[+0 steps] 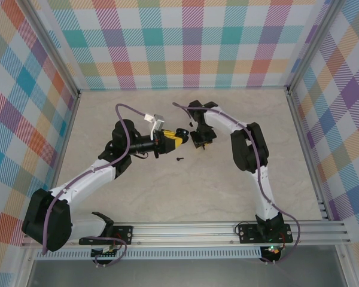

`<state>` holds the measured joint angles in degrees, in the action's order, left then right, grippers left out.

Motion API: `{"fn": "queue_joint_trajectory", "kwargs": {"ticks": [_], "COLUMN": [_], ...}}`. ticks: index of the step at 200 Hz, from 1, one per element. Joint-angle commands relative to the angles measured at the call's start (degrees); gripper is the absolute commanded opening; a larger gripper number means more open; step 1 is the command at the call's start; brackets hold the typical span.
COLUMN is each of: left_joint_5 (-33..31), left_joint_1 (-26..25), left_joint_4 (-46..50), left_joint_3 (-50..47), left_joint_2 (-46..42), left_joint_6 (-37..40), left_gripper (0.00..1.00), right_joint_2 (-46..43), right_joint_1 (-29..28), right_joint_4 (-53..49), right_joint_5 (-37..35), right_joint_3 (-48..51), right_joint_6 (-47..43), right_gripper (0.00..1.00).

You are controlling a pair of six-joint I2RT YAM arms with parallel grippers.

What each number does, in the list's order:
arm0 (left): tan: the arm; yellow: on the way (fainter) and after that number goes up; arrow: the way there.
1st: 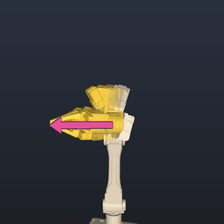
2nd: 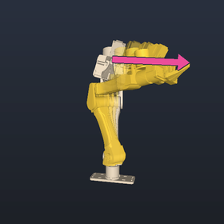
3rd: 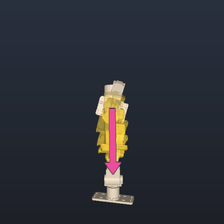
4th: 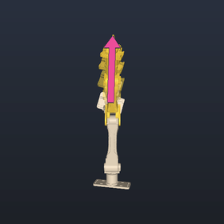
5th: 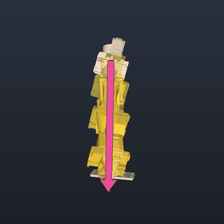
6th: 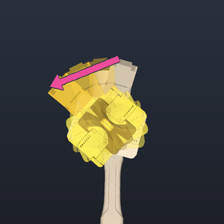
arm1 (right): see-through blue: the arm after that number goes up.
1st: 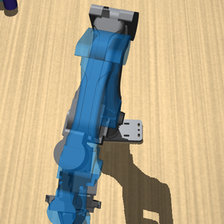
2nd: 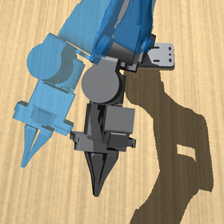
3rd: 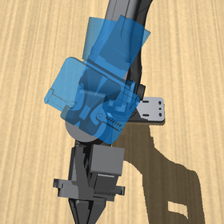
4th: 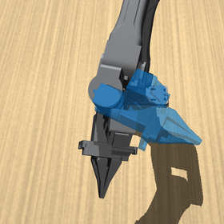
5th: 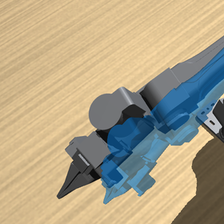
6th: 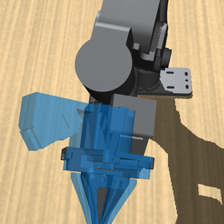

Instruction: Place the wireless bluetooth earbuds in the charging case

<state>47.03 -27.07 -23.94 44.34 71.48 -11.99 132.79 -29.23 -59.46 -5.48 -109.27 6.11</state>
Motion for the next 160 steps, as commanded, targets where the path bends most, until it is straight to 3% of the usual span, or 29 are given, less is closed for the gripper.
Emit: {"fn": "queue_joint_trajectory", "kwargs": {"ticks": [1,160], "left_joint_5": [-0.2,-5.2], "left_joint_1": [0.7,0.6], "left_joint_4": [-0.1,0.3], "left_joint_3": [0.6,-0.1], "left_joint_2": [-0.4,6.6], "left_joint_6": [0.7,-1.4], "left_gripper": [0.04,0.04], "right_joint_2": [-1.5,-11.9], "right_joint_1": [2.4,10.0], "right_joint_4": [-1.0,10.8], "right_joint_5": [-0.7,9.4], "right_joint_3": [1.6,16.4], "right_joint_6": [3.5,9.2], "right_gripper": [0.27,0.27]}}
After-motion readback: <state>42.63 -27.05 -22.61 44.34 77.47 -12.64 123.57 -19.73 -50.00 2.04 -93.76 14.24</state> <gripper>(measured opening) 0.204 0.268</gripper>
